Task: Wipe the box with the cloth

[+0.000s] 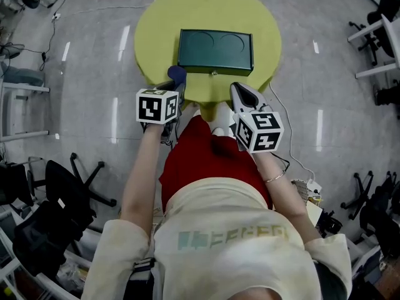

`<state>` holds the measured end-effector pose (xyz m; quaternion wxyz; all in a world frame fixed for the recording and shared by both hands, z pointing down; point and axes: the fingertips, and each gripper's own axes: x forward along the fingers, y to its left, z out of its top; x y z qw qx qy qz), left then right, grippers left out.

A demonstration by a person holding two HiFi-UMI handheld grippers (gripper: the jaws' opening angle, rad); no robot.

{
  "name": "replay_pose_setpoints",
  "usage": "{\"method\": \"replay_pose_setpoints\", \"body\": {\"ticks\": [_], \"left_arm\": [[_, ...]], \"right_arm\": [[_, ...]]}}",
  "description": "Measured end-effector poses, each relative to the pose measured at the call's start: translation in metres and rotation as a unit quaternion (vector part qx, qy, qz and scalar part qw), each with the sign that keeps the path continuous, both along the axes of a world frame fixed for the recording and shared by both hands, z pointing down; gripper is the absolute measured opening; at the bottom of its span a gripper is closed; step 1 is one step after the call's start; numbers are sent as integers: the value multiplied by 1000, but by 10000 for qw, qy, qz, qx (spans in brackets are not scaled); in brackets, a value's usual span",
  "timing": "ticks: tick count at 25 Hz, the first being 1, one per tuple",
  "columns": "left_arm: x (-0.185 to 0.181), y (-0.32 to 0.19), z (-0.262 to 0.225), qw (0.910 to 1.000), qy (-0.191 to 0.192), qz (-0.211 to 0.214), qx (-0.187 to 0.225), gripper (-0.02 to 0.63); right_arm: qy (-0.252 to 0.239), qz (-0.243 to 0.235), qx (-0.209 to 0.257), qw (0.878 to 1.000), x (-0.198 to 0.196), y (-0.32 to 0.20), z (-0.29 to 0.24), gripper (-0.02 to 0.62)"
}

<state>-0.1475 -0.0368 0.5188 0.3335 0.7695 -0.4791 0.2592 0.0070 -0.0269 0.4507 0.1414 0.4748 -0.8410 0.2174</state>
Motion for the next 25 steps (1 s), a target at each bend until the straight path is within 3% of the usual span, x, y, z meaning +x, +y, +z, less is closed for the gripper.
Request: {"method": "replay_pose_setpoints", "body": {"ticks": [12,25], "left_arm": [[62,-21,-4,9970,76,771,33,71],[132,-25,-9,9858,103,1676,25,71]], "right_arm": [[30,590,-71,9982,41,3,8,38],[-4,1212,-61,9926,79,5,6,38]]}}
